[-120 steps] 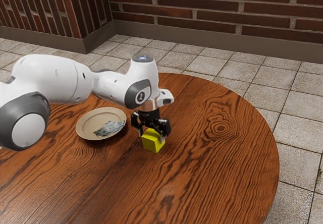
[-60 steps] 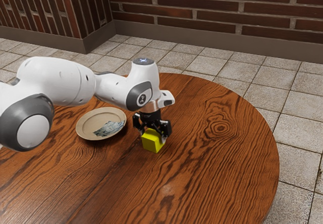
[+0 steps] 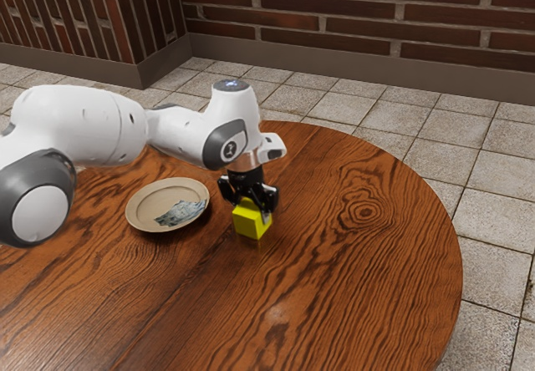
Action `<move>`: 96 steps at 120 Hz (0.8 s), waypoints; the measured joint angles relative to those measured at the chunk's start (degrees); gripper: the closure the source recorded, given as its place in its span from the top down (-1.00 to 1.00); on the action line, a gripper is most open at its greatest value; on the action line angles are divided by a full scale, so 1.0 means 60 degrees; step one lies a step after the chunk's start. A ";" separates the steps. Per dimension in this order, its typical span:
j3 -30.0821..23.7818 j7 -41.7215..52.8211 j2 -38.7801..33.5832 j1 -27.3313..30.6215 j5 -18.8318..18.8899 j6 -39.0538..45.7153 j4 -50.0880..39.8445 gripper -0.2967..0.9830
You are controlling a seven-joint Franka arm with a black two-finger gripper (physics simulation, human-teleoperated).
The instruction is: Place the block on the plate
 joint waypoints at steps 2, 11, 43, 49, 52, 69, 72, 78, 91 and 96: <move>0.0025 -0.0005 -0.0119 -0.0001 0.0031 -0.0031 -0.0012 0.06; 0.0230 -0.0032 -0.0659 0.0058 0.0153 -0.0261 -0.0055 0.05; 0.0371 -0.0002 -0.2005 0.1670 0.0603 -0.0953 -0.0915 0.06; 0.0360 0.0053 -0.2036 0.2066 0.0653 -0.1001 -0.0976 0.06; 0.0337 0.0085 -0.2014 0.2279 0.0673 -0.1015 -0.0983 0.06; -0.0041 0.0307 -0.1278 0.3307 0.0710 -0.1034 -0.0369 0.06; -0.0092 0.0343 -0.1130 0.3379 0.0712 -0.1032 -0.0236 0.06; -0.0146 0.0415 -0.0780 0.3453 0.0708 -0.1029 0.0135 0.06; -0.0187 0.0549 -0.0485 0.3491 0.0661 -0.1002 0.0385 0.06; -0.0186 0.0594 -0.0464 0.3496 0.0626 -0.0961 0.0378 0.06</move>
